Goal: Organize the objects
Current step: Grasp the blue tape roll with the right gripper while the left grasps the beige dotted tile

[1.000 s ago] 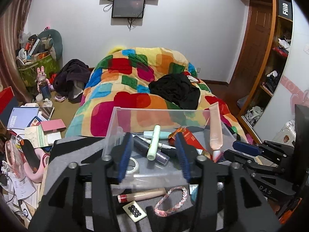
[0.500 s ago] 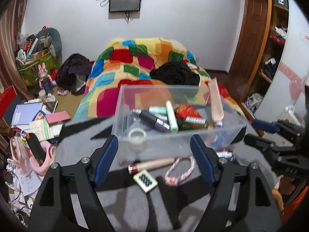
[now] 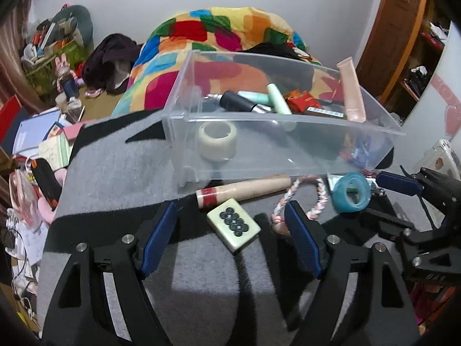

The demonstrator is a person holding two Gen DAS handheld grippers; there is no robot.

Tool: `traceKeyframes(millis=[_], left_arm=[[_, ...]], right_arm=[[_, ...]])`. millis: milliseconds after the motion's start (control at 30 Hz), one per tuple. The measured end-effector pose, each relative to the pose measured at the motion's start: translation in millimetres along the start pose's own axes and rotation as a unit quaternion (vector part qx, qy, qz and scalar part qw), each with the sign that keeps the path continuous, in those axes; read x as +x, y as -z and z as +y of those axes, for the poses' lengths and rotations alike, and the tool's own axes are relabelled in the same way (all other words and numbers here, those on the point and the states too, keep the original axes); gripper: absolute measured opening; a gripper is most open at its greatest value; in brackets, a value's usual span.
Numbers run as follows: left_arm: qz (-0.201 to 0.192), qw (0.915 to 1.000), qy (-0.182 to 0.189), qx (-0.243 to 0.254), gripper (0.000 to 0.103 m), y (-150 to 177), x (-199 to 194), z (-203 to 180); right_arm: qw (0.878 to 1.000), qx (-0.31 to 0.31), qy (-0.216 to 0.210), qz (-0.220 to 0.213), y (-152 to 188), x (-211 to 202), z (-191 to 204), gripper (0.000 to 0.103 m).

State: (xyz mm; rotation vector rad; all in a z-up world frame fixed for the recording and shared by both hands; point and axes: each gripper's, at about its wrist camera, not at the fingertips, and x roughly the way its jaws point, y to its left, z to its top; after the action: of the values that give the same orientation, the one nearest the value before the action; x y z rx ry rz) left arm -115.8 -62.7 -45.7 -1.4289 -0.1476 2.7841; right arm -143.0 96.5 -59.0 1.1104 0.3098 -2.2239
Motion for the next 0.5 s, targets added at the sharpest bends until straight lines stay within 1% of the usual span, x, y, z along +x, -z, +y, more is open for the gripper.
traceKeyframes(millis=[67, 100, 167, 200, 267, 333, 367, 400, 433, 500], left_arm=[[0.006, 1.0000, 0.002, -0.001, 0.063, 2, 1, 2], [0.009, 1.0000, 0.001, 0.000, 0.061, 3, 2, 2], [0.019, 0.9998, -0.001, 0.001, 0.051, 6, 5, 4], [0.023, 0.9997, 0.001, 0.000, 0.050, 8, 7, 5], [0.019, 0.9998, -0.003, 0.002, 0.045, 12, 6, 6], [0.014, 0.9999, -0.008, 0.003, 0.040, 14, 4, 6], [0.011, 0.9999, -0.008, 0.003, 0.033, 15, 4, 7], [0.007, 0.9999, -0.007, 0.002, 0.028, 16, 3, 8], [0.004, 0.9999, -0.009, 0.001, 0.024, 17, 2, 8], [-0.003, 1.0000, -0.005, -0.005, 0.024, 18, 0, 11]], right_arm=[[1.000, -0.014, 0.010, 0.001, -2, 4, 5, 0.056], [1.000, -0.021, 0.015, 0.002, -3, 6, 8, 0.056], [0.999, -0.032, 0.030, 0.009, -4, 12, 13, 0.056], [0.999, -0.036, 0.035, 0.009, -4, 15, 15, 0.056], [0.998, -0.042, 0.045, 0.008, -4, 17, 16, 0.056], [0.998, -0.040, 0.045, 0.005, -5, 16, 15, 0.052], [0.998, -0.039, 0.047, 0.004, -5, 16, 15, 0.046], [0.998, -0.038, 0.048, 0.003, -5, 15, 14, 0.039], [0.998, -0.036, 0.045, 0.002, -5, 14, 13, 0.037], [0.999, -0.029, 0.038, 0.000, -5, 12, 12, 0.037]])
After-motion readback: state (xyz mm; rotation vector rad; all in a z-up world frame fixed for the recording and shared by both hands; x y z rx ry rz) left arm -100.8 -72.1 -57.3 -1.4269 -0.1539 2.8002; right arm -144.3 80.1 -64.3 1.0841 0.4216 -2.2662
